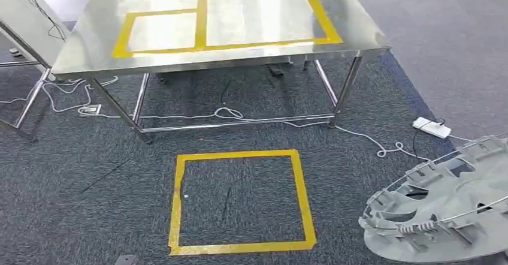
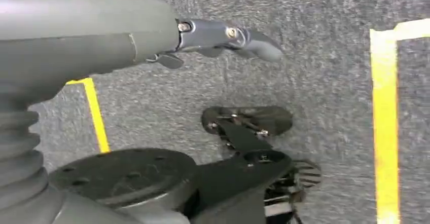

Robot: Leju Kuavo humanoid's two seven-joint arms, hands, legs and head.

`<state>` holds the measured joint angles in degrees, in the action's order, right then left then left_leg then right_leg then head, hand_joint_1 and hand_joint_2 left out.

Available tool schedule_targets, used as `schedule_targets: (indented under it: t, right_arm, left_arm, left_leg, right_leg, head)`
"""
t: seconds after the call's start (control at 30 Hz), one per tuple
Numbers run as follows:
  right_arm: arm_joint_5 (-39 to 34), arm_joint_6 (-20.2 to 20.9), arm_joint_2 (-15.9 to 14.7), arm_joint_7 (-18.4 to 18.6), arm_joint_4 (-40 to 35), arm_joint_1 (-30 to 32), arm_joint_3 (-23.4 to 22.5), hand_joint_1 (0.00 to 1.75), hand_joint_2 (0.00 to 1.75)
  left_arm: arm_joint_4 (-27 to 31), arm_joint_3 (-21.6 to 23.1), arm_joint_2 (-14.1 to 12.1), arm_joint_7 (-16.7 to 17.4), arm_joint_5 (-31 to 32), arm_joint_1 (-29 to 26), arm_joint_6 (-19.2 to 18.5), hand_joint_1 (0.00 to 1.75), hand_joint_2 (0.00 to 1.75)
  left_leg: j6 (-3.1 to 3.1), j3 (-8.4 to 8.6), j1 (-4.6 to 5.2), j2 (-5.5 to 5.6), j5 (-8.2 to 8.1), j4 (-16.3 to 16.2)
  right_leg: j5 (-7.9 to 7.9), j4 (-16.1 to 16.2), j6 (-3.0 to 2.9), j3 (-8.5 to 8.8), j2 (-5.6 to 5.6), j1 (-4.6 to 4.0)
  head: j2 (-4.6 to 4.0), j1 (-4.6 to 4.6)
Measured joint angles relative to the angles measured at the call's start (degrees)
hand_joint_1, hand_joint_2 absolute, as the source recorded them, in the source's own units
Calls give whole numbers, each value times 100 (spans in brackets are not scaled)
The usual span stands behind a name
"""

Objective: Take the parts from the cabinet and place them on the table.

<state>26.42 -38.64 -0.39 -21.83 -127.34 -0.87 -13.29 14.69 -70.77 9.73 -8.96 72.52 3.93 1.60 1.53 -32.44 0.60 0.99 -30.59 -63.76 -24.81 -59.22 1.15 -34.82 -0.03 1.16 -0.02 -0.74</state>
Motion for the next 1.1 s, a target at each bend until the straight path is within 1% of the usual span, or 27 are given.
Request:
schedule_targets:
  t: [0.07, 0.1, 0.13, 0.17, 0.2, 0.27, 0.3, 0.33, 0.37, 0.4, 0.43, 0.47, 0.5, 0.57, 0.6, 0.63, 0.67, 0.7, 0.73, 0.77, 0.87, 0.93, 0.97, 1.0, 1.03, 1.07, 1.1]
  right_arm:
    - [-18, -33, -28, -5, 13, 8, 0, 175, 175]
    - [-31, -59, -37, -5, 22, 17, 0, 175, 175]
    - [-44, -72, -44, -5, 35, 27, 0, 175, 175]
    - [-55, -74, -48, -5, 46, 30, 0, 175, 175]
    - [-72, -77, -59, -2, 55, 30, 0, 175, 175]
    - [-96, -81, -72, -5, 66, 30, 0, 175, 175]
    - [-98, -88, -77, -2, 81, 38, 0, 175, 175]
    - [-101, -98, -79, 2, 90, 41, 2, 175, 175]
    - [-101, -96, -87, 2, 94, 49, 2, 175, 175]
    - [-103, -96, -109, -4, 94, 48, 2, 175, 175]
    - [-105, -96, -122, -2, 96, 49, 4, 175, 175]
    - [-122, -96, -131, -9, 98, 46, 11, 175, 175]
    - [-131, -98, -144, -11, 98, 39, 11, 175, 175]
    - [-157, -98, -164, -11, 101, 66, 15, 175, 175]
    - [-179, -98, -168, -11, 105, 82, 18, 175, 175]
    - [-195, -98, -173, -15, 112, 90, 18, 175, 175]
    - [-203, -98, -175, -15, 118, 92, 20, 175, 175]
    - [-210, -98, -188, -22, 125, 90, 22, 175, 175]
    - [-219, -98, -203, -24, 127, 88, 24, 175, 175]
    - [-225, -98, -216, -24, 133, 87, 26, 175, 175]
    - [-249, -103, -238, -24, 151, 89, 31, 175, 175]
    - [-247, -103, -247, -31, 151, 79, 33, 175, 175]
    - [-249, -103, -251, -29, 151, 66, 33, 175, 175]
    - [-249, -103, -251, -31, 151, 54, 33, 175, 175]
    - [-243, -103, -256, -31, 151, 43, 33, 175, 175]
    - [-243, -103, -258, -31, 151, 45, 33, 175, 175]
    - [-245, -103, -258, -31, 153, 46, 33, 175, 175]
  left_arm:
    - [-7, 0, 7, 0, 0, -4, 13, 0, 175]
    - [-7, 0, 9, 0, -2, -18, 31, 0, 175]
    - [-7, -2, 9, 0, -4, -31, 37, 0, 175]
    - [-7, -2, 7, 0, -9, -35, 39, 0, 175]
    - [-7, -2, 7, -7, -15, -34, 39, 0, 175]
    - [-9, -4, 0, -15, -17, -49, 44, 0, 175]
    - [-9, -4, 2, -17, -17, -46, 46, 0, 175]
    - [-9, -4, 2, -17, -17, -58, 50, 0, 175]
    - [-9, -4, 2, -22, -17, -63, 63, 0, 175]
    - [-15, -4, 8, -24, -17, -57, 65, 0, 175]
    - [-17, -4, 15, -24, -17, -54, 66, 0, 175]
    - [-20, -4, 9, -24, -17, -51, 74, 0, 175]
    - [-22, -7, 0, -24, -17, -37, 81, 0, 175]
    - [-22, -7, -2, -9, -35, -20, 76, 0, 175]
    - [-22, -7, -2, -9, -46, -21, 72, 0, 175]
    - [-24, -7, -2, -7, -48, -35, 61, 0, 175]
    - [-26, -9, -2, -7, -50, -44, 59, 0, 175]
    - [-31, -9, 2, -9, -48, -44, 50, 0, 175]
    - [-33, -9, 4, -9, -50, -39, 46, 0, 175]
    - [-39, -9, 4, -9, -50, -46, 42, 0, 175]
    - [-46, -11, -4, -9, -50, -36, 39, 0, 175]
    - [-46, -13, -26, -9, -50, -23, 39, 0, 175]
    - [-48, -13, -24, -15, -50, -15, 35, 0, 175]
    - [-48, -11, -24, -17, -52, -1, 26, 0, 175]
    - [-50, -11, -22, -17, -52, 4, 13, 0, 175]
    - [-50, -11, -17, -17, -52, 5, 9, 0, 175]
    - [-50, -13, -15, -17, -52, -6, 7, 0, 175]
  left_leg:
    - [29, -580, -19, -11, -361, -814]
    - [26, -795, -20, -13, -492, -1022]
    - [11, -886, -18, -13, -442, -973]
    - [-14, -873, -16, -13, -239, -761]
    - [-53, -798, -9, -14, 87, -393]
    - [-152, -697, 26, -60, 906, 333]
    - [-168, -739, 47, -67, 784, 607]
    - [-170, -676, 46, -52, 795, 576]
    - [-185, -637, 30, -36, 796, 646]
    - [-221, -556, 29, -52, 852, 648]
    - [-254, -461, 4, -39, 880, 651]
    - [-286, -385, 6, -46, 853, 650]
    - [-328, -341, 12, -46, 819, 650]
    - [-357, -275, 28, -35, 728, 650]
    - [-362, -223, 37, -21, 672, 650]
    - [-364, -155, 40, -6, 617, 650]
    - [-362, -65, 42, 10, 552, 650]
    - [-355, 32, 43, 23, 484, 650]
    - [-340, 122, 44, 31, 419, 650]
    - [-315, 145, 48, 40, 364, 653]
    - [-215, 220, 75, 57, 283, 642]
    - [-164, 260, 83, 47, 231, 643]
    - [-109, 212, 83, 16, 202, 482]
    - [-60, 28, 60, 3, 79, 163]
    - [-20, -247, 27, 0, -125, -283]
    - [3, -524, 1, -2, -333, -702]
    - [23, -763, -19, -4, -446, -1022]
  right_leg:
    - [-81, 7, -7, 64, -4, 0]
    - [-133, 7, -7, 118, -1, 0]
    - [-194, 8, -4, 200, 5, -1]
    - [-254, 11, 2, 289, 7, -3]
    - [-324, 14, 14, 390, 6, -5]
    - [-438, 25, 51, 526, 6, -11]
    - [-509, 3, 106, 553, 31, -40]
    - [-598, 79, 139, 560, 30, -50]
    - [-546, 3, 183, 698, 41, -49]
    - [-577, 100, 219, 786, 35, -52]
    - [-695, 92, 251, 817, 33, -44]
    - [-724, -117, 266, 770, 29, -44]
    - [-796, -549, 282, 524, 31, -49]
    - [-1189, -1437, 290, -109, 32, -53]
    - [-1378, -1632, 292, -325, 32, -53]
    - [-1403, -1587, 282, -416, 32, -53]
    - [-1268, -1350, 261, -408, 32, -55]
    - [-954, -956, 234, -329, 32, -61]
    - [-506, -491, 219, -237, 32, -65]
    - [19, -114, 205, -214, 33, -70]
    - [103, 10, 86, -190, 42, -100]
    - [81, 37, 46, -66, 45, -48]
    - [44, 53, 12, -5, 35, -40]
    - [10, 56, -12, 24, 28, -33]
    - [-24, 56, -21, 45, 26, -30]
    - [-59, 56, -21, 67, 25, -28]
    - [-98, 56, -18, 101, 28, -24]
  head:
    - [0, -3]
    - [0, 0]
    - [2, -3]
    - [0, 0]
    - [0, -3]
    - [0, 2]
    - [0, 48]
    - [0, 28]
    - [0, 44]
    - [0, 32]
    - [2, 37]
    - [0, 2]
    - [2, -9]
    - [2, -11]
    - [2, 2]
    - [2, -9]
    - [0, -5]
    - [2, -5]
    - [0, -9]
    - [0, -11]
    - [2, 33]
    - [2, 22]
    - [2, 41]
    - [2, 72]
    - [2, 70]
    - [2, 67]
    - [2, 70]
